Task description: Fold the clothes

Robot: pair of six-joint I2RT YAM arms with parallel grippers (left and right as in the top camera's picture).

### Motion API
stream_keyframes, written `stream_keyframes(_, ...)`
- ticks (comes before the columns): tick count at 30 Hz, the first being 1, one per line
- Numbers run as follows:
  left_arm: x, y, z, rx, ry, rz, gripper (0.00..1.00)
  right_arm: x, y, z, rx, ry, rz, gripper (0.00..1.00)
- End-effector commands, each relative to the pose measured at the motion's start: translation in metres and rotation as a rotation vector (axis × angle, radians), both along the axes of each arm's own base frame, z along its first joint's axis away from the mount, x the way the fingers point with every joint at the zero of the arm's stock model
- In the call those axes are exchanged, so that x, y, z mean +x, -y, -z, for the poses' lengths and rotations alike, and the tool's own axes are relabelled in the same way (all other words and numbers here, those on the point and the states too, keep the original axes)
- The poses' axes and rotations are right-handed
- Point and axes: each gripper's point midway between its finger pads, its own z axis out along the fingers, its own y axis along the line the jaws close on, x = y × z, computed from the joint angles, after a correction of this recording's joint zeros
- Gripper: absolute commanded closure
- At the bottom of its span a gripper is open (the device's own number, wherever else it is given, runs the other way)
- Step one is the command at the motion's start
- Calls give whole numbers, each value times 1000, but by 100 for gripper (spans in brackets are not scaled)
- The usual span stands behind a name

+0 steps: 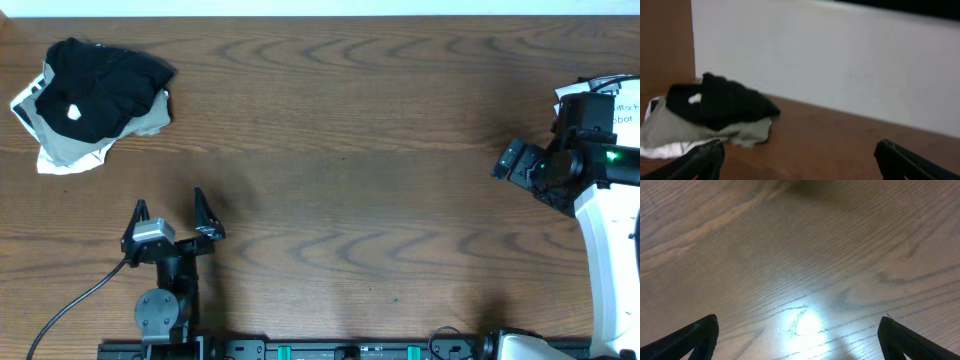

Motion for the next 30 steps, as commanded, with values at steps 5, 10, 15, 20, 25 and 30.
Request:
stream_keyframes(5, 0, -4, 25, 64, -109, -21, 2, 0, 4, 1, -7, -4, -1, 1)
stream_keyframes(10, -2, -4, 45, 61, -190, -18, 2, 0, 4, 1, -7, -4, -1, 1)
stream_keyframes(15, -3, -3, 54, 60, -227, -12, 2, 0, 4, 1, -7, -4, -1, 1)
stream_keyframes(20, -3, -3, 54, 60, -227, -11, 2, 0, 4, 1, -7, -4, -1, 1)
stream_keyframes(25, -3, -3, 54, 60, -228, -11, 2, 0, 4, 1, -7, -4, -1, 1)
stream_keyframes(30, -3, -3, 54, 60, -229, -11, 2, 0, 4, 1, -7, -4, -1, 1)
